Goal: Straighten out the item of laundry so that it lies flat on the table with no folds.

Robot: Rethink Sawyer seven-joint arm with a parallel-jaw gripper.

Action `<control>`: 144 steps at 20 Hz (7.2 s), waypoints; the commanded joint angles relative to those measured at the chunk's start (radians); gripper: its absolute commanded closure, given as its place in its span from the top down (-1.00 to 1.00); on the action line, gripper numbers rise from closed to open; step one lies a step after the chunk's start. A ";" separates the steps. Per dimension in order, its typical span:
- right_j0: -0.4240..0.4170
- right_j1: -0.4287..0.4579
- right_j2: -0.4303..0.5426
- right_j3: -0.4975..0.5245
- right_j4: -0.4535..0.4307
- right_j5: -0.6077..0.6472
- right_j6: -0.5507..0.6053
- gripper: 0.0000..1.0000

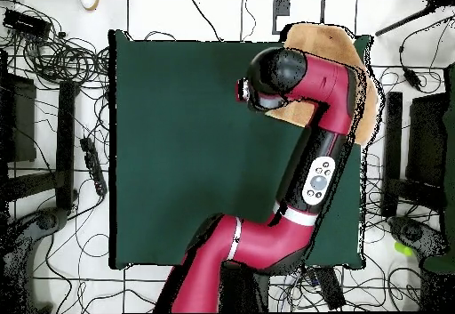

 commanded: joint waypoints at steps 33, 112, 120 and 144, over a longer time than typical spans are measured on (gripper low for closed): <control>-0.023 -0.068 0.068 0.603 0.028 -0.483 0.033 1.00; -0.118 -0.285 0.342 1.212 0.100 -0.954 -0.357 -1.00; -0.098 -0.359 0.297 1.334 0.045 -1.074 -0.225 -1.00; -0.040 -0.612 0.226 1.805 -0.098 -1.457 0.186 -1.00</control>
